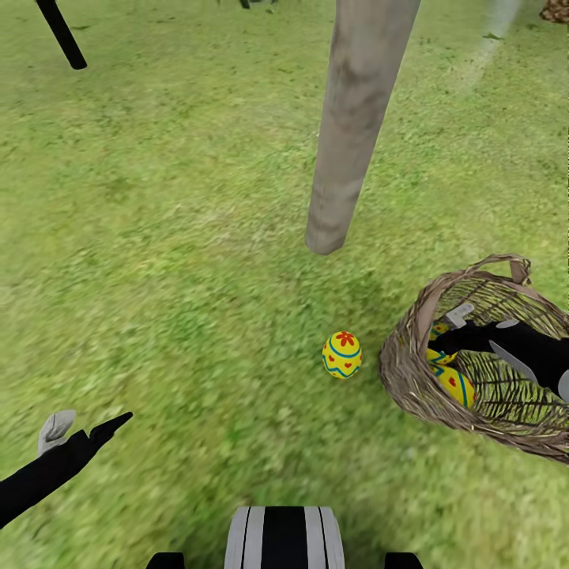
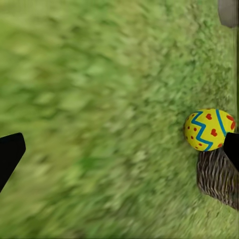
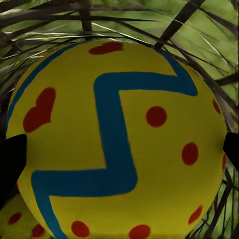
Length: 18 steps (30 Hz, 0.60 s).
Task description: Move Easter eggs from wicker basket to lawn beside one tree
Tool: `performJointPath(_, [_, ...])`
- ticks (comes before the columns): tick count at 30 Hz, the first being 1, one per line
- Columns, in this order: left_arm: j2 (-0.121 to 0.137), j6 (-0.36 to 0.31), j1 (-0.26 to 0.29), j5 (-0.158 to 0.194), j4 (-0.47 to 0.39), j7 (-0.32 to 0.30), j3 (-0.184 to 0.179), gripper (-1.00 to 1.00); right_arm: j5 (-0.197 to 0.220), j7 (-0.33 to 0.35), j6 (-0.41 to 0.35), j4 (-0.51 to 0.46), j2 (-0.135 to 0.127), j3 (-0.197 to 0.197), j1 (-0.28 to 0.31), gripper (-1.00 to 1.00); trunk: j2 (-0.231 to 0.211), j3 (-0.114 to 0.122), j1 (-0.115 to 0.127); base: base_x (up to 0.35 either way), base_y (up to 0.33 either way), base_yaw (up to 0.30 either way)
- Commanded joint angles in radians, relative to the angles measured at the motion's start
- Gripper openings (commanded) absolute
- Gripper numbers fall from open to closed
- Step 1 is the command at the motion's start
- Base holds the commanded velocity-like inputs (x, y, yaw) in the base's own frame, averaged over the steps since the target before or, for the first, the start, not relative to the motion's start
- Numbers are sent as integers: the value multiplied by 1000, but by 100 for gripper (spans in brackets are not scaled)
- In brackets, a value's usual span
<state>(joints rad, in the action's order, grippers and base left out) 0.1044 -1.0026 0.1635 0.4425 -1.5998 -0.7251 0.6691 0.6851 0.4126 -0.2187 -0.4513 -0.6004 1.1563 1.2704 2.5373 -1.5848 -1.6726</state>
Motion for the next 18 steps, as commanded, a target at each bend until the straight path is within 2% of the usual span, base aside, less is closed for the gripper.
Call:
performJointPath(1, [0, -4, 1, -4, 0, -6, 2, 100, 10, 0, -5, -2, -1, 3, 1, -100, 0, 3, 1, 0, 0, 0])
performJointPath(14, [0, -5, 1, -3, 0, -7, 1, 100, 10, 1, -3, -5, -1, 3, 1, -100, -3, 54, 6, 0, 0, 0])
performJointPath(18, [0, -5, 1, -3, 0, -7, -1, 100, 10, 4, -2, -5, -2, 2, 1, -100, -3, 58, 7, 0, 0, 0])
